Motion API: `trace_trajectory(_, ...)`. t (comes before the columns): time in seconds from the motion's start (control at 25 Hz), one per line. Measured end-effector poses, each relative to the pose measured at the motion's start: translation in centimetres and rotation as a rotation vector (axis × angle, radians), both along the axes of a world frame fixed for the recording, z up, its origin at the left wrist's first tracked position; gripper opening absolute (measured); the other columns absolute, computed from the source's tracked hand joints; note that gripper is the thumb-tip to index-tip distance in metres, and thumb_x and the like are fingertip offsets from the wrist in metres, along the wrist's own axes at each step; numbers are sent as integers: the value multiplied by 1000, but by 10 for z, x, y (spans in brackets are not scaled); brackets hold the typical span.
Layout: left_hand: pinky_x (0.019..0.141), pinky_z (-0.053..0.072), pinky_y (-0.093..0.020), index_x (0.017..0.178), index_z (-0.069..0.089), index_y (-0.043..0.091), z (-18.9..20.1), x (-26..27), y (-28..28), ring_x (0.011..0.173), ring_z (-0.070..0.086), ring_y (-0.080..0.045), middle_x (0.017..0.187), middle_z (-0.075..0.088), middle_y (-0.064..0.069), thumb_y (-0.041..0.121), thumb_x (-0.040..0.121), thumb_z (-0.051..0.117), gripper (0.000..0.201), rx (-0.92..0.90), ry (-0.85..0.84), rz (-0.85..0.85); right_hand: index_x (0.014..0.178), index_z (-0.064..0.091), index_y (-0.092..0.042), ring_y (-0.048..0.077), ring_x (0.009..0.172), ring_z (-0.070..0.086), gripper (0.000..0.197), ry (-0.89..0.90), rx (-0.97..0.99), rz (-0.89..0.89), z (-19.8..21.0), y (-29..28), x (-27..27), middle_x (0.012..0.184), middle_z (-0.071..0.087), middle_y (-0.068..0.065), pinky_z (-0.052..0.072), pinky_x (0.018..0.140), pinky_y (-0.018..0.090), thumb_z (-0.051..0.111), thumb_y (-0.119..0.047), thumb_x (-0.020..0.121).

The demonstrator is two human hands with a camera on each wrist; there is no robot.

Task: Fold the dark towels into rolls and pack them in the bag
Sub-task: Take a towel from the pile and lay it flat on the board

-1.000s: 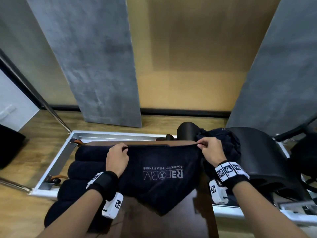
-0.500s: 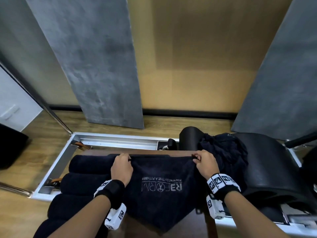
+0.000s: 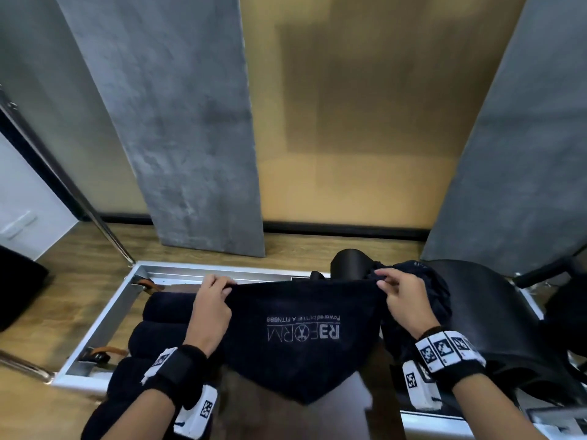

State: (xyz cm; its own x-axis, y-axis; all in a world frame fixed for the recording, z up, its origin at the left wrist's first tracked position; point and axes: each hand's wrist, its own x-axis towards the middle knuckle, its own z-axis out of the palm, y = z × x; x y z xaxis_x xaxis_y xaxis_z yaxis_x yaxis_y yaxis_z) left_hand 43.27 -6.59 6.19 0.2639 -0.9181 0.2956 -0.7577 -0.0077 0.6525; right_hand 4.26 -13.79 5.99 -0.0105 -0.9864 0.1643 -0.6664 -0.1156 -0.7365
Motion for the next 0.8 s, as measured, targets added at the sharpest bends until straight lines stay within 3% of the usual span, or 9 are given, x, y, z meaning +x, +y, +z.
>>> trace_trajectory(0.12, 86, 38, 0, 96, 71, 6, 31, 19, 20, 94, 56, 8, 94, 52, 5, -23, 93, 57, 33, -99, -14, -131, 94, 80, -12, 3, 76, 64, 15, 69, -139, 19, 39, 28, -5, 79, 69, -14, 42, 74, 7, 71, 0, 94)
trace_trajectory(0.2, 87, 39, 0, 92, 70, 10, 52, 29, 35, 96, 55, 8, 93, 52, 6, -24, 89, 62, 35, -155, -54, -173, 87, 76, -15, -1, 61, 61, 13, 27, -203, 7, 67, 50, -6, 63, 64, -17, 45, 66, 17, 73, -4, 94)
trace_trajectory(0.28, 89, 42, -7, 88, 73, 11, 74, 31, 49, 96, 56, -3, 95, 55, 7, -17, 88, 69, 28, -214, -80, -182, 84, 70, -20, 10, 47, 62, 18, -123, -251, -47, 90, 70, -3, 53, 63, -4, 49, 55, 24, 71, -6, 96)
trace_trajectory(0.36, 87, 47, -17, 88, 74, 14, 97, 26, 58, 95, 61, -12, 97, 60, 7, -9, 89, 72, 23, -262, 0, -158, 85, 65, -20, 25, 45, 67, 24, -343, -250, -72, 110, 88, 5, 59, 65, 11, 52, 44, 27, 63, -3, 101)
trace_trajectory(0.48, 62, 56, -22, 87, 69, 24, 126, 20, 68, 63, 74, -15, 92, 72, 0, -5, 95, 67, 30, -231, 248, -85, 89, 65, -9, 35, 46, 67, 16, -537, -192, -97, 135, 107, 3, 61, 65, 16, 53, 42, 30, 62, 0, 101)
trace_trajectory(0.56, 40, 51, -23, 89, 65, 22, 139, 17, 80, 46, 72, -23, 91, 71, -6, -4, 101, 61, 29, -220, 375, -82, 86, 67, -11, 29, 42, 61, 16, -426, -231, -123, 150, 120, -2, 57, 65, 11, 47, 42, 27, 65, -4, 100)
trace_trajectory(0.6, 35, 51, -31, 91, 63, 19, 144, 15, 86, 45, 72, -26, 91, 69, -9, -3, 103, 58, 26, -220, 441, -87, 84, 68, -13, 25, 40, 58, 17, -363, -249, -130, 156, 127, -3, 57, 65, 10, 45, 42, 25, 66, -6, 100)
trace_trajectory(0.68, 38, 56, -51, 93, 61, 15, 152, 10, 98, 50, 73, -31, 91, 67, -16, -1, 106, 55, 22, -201, 532, -87, 82, 69, -15, 23, 42, 55, 18, -349, -271, -166, 167, 139, -4, 57, 64, 9, 44, 43, 24, 67, -9, 99)
trace_trajectory(0.8, 58, 62, -54, 96, 61, 13, 153, 8, 113, 60, 77, -30, 84, 70, -25, -3, 107, 52, 22, -202, 552, -115, 88, 68, -7, 24, 42, 63, 13, -456, -264, -174, 176, 157, -2, 61, 66, 9, 49, 43, 26, 65, -6, 101)
